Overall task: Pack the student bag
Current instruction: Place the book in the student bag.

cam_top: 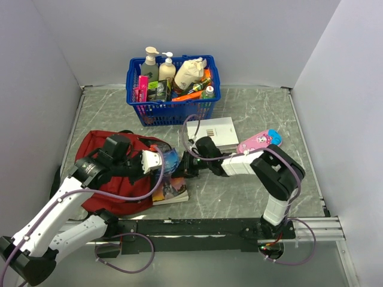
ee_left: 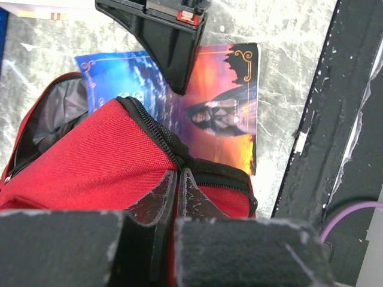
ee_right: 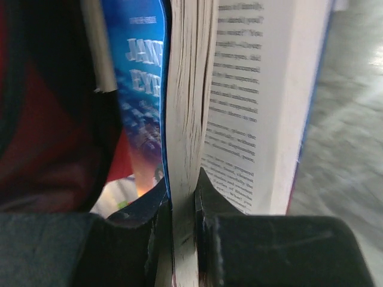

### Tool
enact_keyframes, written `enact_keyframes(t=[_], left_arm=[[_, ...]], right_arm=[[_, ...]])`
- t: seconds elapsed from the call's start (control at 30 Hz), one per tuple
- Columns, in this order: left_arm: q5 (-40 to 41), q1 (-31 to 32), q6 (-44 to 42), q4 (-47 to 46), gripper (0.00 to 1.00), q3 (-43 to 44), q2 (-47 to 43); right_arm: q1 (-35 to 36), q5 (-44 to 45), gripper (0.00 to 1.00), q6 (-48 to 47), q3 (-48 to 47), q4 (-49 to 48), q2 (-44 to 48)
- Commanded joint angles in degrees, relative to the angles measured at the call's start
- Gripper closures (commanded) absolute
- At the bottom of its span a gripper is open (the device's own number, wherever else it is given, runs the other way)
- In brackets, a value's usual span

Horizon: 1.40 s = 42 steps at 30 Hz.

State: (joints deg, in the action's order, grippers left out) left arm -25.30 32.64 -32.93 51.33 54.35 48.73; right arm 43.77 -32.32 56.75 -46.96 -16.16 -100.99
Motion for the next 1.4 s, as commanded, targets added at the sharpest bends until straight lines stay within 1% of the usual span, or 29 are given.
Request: enact_keyframes(t=[0.0, 0.03, 0.07, 0.1, 0.13, 0.2, 0.23, 0.27, 0.3, 0.33, 0.37, 0.4, 0.47, 0.5, 0.53, 0.57, 0.63, 0.67, 0.8, 0.9, 1.03, 1.07, 1.13, 1.17, 1.2, 1.23, 1.3, 1.33, 1.37], left_arm=[[-6.95, 0.32, -1.53, -2.37, 0.99, 3.48, 1.28], [-7.48, 0.23, -1.44, -2.72, 0.99, 3.66, 1.45], [-7.92, 0.31, -1.35, -2.64, 0.99, 3.75, 1.80], [-8.10, 0.23, -1.18, -2.55, 0.99, 3.84, 2.24], [-8.36, 0.31, -1.09, -2.73, 0.99, 3.84, 2.33], [-8.45, 0.23, -0.82, -2.99, 0.99, 3.57, 2.16], [-8.54, 0.23, -0.91, -3.08, 0.99, 3.40, 2.07], [-8.71, 0.23, -1.08, -3.25, 0.99, 3.40, 2.07], [-8.71, 0.31, -1.17, -3.25, 0.99, 3.14, 1.90], [-8.71, 0.32, -1.35, -3.25, 0.99, 3.13, 1.98], [-8.98, 0.23, -1.26, -3.34, 0.99, 3.05, 1.98], [-9.06, 0.23, -1.35, -3.52, 0.99, 2.96, 1.98], [-9.07, 0.32, -1.52, -3.69, 0.99, 2.96, 1.98], [-9.07, 0.32, -1.35, -3.69, 0.99, 2.96, 1.98], [-9.07, 0.32, -1.35, -3.69, 0.99, 2.96, 2.07], [-9.07, 0.23, -1.61, -3.61, 0.99, 3.04, 2.16], [-9.15, 0.31, -1.79, -3.17, 0.99, 3.13, 2.25], [-9.15, 0.32, -1.96, -3.25, 0.99, 3.13, 2.16], [-8.54, 0.23, -2.14, -3.17, 0.99, 3.13, 2.33], [-8.36, 0.23, -1.35, -4.13, 0.99, 2.61, 1.98], [-8.37, 0.23, -0.12, -5.71, 0.99, 2.78, 1.98], [-8.10, 0.31, -0.03, -5.89, 0.99, 3.13, 2.16], [-7.66, 0.31, 0.40, -6.33, 0.99, 3.48, 2.33], [-7.49, 0.23, 0.67, -6.50, 0.99, 3.57, 2.42], [-7.66, 0.31, 1.28, -6.59, 0.99, 3.57, 2.42], [-8.09, 0.23, 1.98, -7.46, 0.99, 3.49, 2.34], [-8.88, -0.21, 4.09, -8.44, 0.99, 3.13, 2.25], [-9.33, -0.39, 4.88, -9.40, 0.99, 2.70, 2.16], [-10.11, -0.39, 5.67, -9.93, 0.99, 2.26, 2.07]], right_arm=[[0.09, -8.63, 1.00, 14.85, 3.27, -38.39, -3.94], [-0.17, -9.51, 1.00, 18.53, 3.19, -40.77, -5.00], [-0.44, -9.17, 1.00, 18.14, 2.49, -39.05, -4.83], [-0.53, -8.39, 1.00, 16.13, 1.62, -35.03, -3.87], [-0.44, -4.55, 1.00, 8.02, -0.57, -22.63, -0.99], [0.53, -0.05, 0.98, 0.76, -2.78, -11.22, 1.66], [0.79, 1.89, 0.95, -3.01, -4.27, -2.99, 2.98], [0.70, 4.52, 0.92, -4.01, -4.37, -1.08, 3.25], [0.88, 6.46, 0.79, -4.80, -4.80, 2.68, 3.43], [1.05, 7.52, 0.75, -7.07, -5.85, 5.15, 3.17], [1.23, 9.36, 0.71, -7.79, -6.38, 9.70, 2.99], [1.49, 9.81, 0.61, -8.32, -7.00, 11.14, 2.64], [1.93, 11.39, 0.50, -9.99, -8.05, 14.99, 2.38], [2.02, 11.83, 0.40, -10.60, -8.32, 15.89, 2.29], [2.11, 13.06, 0.35, -11.65, -9.11, 18.16, 2.55], [2.02, 14.37, 0.19, -12.19, -9.46, 21.14, 2.81], [1.94, 16.14, 0.11, -13.76, -9.29, 22.57, 4.30], [1.85, 16.58, 0.04, -14.03, -8.94, 23.10, 5.01], [0.53, 17.03, 0.00, -14.83, -5.79, 24.08, 9.31], [-0.44, 13.87, 0.00, -13.25, -1.57, 21.88, 12.83], [-0.53, 9.22, 0.00, -10.79, 1.25, 20.83, 13.45], [-0.44, 9.03, 0.00, -11.22, 2.04, 20.91, 14.15], [-0.18, 10.16, 0.00, -14.55, 4.41, 22.83, 19.05], [1.30, 14.34, 0.00, -16.13, 5.38, 23.63, 21.69], [2.02, 16.39, 0.00, -18.58, 7.30, 24.07, 27.11], [3.33, 21.28, 0.00, -19.56, 8.45, 23.99, 29.95], [8.68, 28.06, 0.00, -23.06, 11.17, 23.90, 37.05], [10.70, 31.49, 0.00, -24.13, 11.97, 22.85, 39.09], [12.72, 38.22, 0.00, -26.75, 14.15, 21.10, 42.16]])
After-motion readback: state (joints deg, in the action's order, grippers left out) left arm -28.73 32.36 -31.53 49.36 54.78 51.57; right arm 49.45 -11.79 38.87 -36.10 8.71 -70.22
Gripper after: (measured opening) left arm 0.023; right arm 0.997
